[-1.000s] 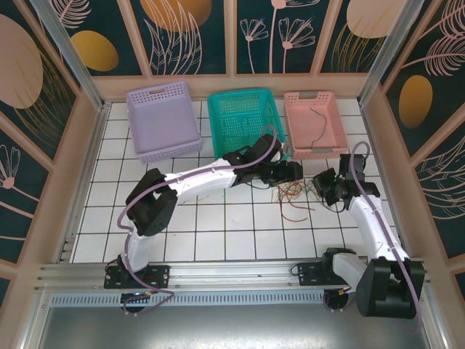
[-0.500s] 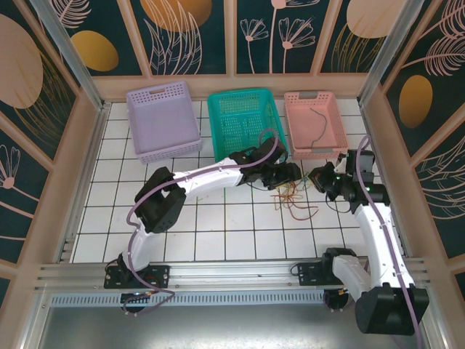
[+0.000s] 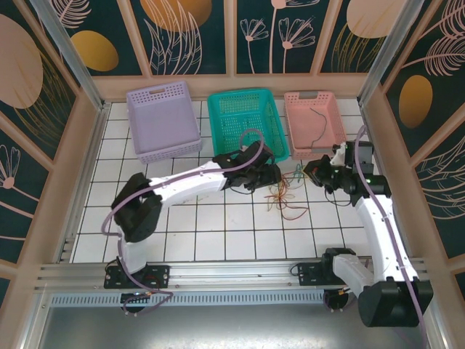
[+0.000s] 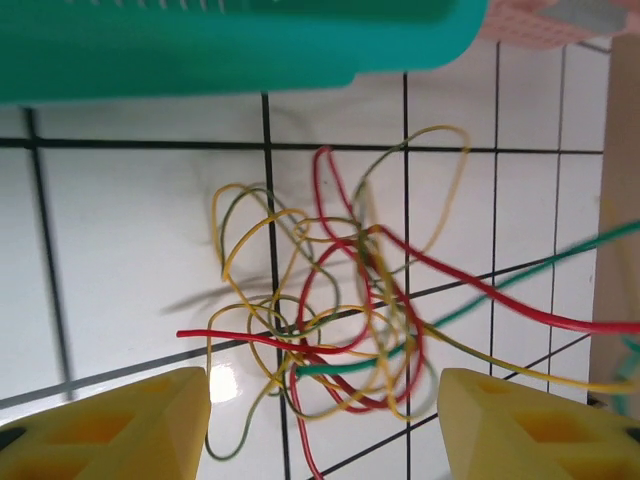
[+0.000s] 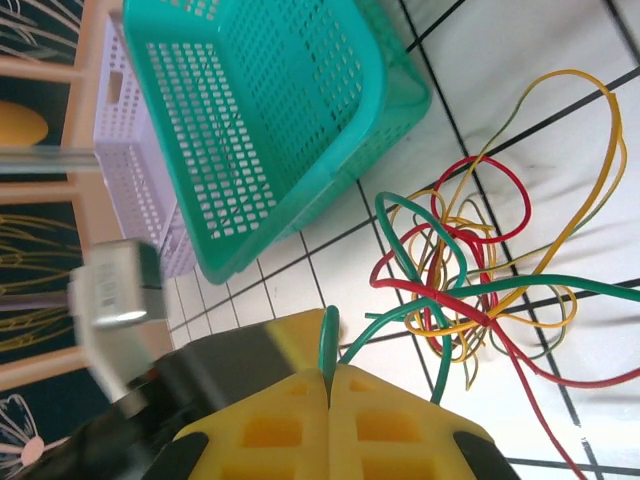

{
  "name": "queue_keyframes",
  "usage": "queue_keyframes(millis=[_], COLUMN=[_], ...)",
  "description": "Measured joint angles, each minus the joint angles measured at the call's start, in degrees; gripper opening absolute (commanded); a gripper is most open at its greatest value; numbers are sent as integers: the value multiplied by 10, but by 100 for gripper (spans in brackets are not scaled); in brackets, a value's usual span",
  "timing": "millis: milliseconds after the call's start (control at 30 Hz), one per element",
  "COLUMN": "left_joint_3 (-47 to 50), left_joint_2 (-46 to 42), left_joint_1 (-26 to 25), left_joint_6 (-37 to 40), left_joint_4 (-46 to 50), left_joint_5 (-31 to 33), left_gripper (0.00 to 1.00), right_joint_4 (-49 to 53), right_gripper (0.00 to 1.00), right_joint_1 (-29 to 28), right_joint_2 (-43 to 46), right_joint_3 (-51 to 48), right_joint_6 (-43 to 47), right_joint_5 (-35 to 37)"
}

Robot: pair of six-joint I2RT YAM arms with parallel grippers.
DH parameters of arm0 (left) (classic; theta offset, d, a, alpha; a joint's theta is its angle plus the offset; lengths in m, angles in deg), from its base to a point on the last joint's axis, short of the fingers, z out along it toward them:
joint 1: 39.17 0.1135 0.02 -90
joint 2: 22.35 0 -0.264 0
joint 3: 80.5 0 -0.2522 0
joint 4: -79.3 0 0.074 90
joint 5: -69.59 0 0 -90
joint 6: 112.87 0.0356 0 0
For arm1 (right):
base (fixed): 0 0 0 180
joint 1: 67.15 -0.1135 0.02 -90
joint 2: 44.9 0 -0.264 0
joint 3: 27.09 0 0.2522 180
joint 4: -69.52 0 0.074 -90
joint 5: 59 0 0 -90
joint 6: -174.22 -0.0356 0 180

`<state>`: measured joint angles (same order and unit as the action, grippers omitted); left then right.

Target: Untangle the cables

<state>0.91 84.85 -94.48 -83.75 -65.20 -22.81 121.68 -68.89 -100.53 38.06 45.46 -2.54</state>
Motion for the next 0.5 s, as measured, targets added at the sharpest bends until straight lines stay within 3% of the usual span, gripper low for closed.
queue_keyframes(millis=[333, 500], left_joint_3=[118, 185], left_joint_2=[-175, -235], left_joint_1=[0, 1], left_joint_6=[90, 107], left_joint_4=[11, 24], left_joint_5=[54, 64], left_gripper=[70, 70], right_joint_4=[-84, -144], right_gripper=[0, 0], right_joint_1=[-177, -249], right_joint_2=[-56, -137], right_joint_3=[18, 55], right_joint_6=[-80, -123], right_joint_5=[-3, 8])
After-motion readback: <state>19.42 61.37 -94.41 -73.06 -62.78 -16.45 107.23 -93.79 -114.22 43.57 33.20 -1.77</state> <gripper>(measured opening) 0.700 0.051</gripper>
